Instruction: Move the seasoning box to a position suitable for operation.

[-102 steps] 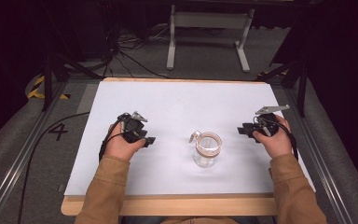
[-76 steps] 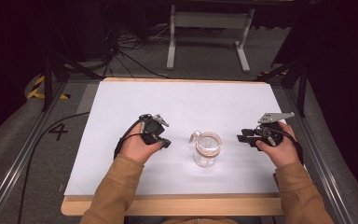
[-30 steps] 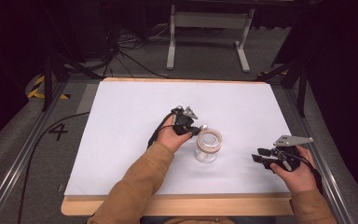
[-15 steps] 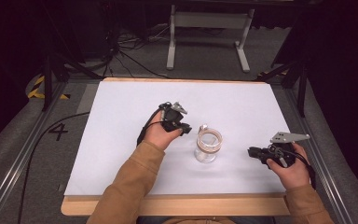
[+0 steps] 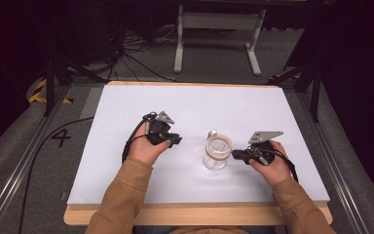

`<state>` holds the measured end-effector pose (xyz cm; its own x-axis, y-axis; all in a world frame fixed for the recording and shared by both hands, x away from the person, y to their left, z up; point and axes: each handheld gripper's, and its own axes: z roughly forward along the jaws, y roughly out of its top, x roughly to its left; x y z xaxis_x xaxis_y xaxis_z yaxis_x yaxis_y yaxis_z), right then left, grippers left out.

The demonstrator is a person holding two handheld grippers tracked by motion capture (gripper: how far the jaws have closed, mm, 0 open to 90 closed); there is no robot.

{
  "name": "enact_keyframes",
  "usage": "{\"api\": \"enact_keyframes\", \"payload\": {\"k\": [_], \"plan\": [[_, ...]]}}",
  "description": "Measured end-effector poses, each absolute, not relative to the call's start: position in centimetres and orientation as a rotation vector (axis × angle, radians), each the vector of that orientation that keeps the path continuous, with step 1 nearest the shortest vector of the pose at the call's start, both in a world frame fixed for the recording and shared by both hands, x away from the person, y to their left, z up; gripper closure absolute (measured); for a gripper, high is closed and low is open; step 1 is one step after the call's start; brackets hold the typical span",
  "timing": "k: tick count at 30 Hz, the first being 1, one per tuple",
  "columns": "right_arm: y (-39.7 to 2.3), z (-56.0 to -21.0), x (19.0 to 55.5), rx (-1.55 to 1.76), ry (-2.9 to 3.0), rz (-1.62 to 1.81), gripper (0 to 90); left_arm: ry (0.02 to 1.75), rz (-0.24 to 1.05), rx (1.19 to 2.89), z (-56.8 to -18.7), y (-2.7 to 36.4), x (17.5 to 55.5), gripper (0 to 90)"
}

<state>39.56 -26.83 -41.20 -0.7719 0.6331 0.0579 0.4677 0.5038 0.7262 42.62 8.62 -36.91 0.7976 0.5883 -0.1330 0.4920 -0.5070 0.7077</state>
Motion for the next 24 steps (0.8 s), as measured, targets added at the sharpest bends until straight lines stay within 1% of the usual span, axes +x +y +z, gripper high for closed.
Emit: {"api": "enact_keyframes", "payload": {"k": [5,19,24], "plan": [[-25.9,-41.3,40.0,0.926,2.566,1.053,89.3,0.818,0.157,2.201,-37.1,9.4,42.4,80.0],[-24.7,-41.1,39.1,0.869,2.630,1.015,89.5,0.813,0.137,2.211,-37.2,9.1,42.5,80.2],[-24.3,-41.0,38.9,0.854,2.648,1.009,89.5,0.815,0.108,2.188,-37.2,9.1,42.5,82.3]]}}
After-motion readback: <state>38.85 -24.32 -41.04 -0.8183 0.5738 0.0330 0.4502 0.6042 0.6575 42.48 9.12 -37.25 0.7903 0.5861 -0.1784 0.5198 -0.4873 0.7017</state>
